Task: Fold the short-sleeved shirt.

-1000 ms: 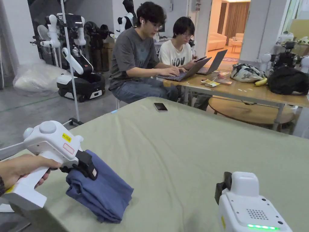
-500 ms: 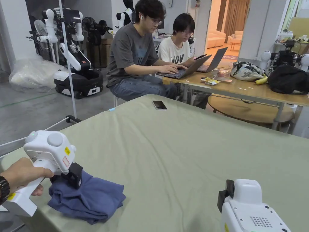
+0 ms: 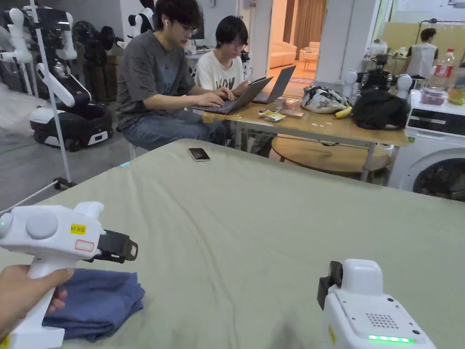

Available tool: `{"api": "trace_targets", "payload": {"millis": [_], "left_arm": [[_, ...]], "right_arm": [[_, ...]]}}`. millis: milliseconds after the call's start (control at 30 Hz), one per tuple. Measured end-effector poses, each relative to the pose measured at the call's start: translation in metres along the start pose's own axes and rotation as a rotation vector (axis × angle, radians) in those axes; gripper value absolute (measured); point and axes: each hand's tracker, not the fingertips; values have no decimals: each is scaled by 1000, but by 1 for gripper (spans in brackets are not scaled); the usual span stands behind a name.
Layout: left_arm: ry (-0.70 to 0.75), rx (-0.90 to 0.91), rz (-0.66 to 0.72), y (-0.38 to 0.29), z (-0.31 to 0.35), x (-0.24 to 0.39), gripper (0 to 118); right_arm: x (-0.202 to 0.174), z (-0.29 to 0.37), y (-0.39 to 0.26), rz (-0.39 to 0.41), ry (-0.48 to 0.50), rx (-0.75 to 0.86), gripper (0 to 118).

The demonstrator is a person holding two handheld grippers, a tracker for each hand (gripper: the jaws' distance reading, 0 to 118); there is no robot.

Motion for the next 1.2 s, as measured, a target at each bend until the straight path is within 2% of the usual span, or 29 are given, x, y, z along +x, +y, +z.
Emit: {"api": "trace_targets", "payload": {"millis": [233,333,500,600,833,967,1200], "left_arm": [[-6,204,-172,-36,-56,115,59],[5,351,-222,-49,-61,168,48],[-22,460,-330,-59,-74,250,43],[-41,506,-343,-64,-76,284,26],[-20,590,-280,-73,-72,312,2],[-30,603,-214,-75,-70,309,0],[-36,651,-226,-78,-64,313,0]], "right_arm": [[60,21,-2,-30,-122,-21,0],[86,33,-2,-41,-188,-16,0],[128,54,1,-61,-268,2,0],[144,64,0,-62,-316,12,0],[165,75,-6,-94,-371,29,0],[170,78,-11,-118,-384,36,0],[175,81,-12,-129,-383,51,0]]}}
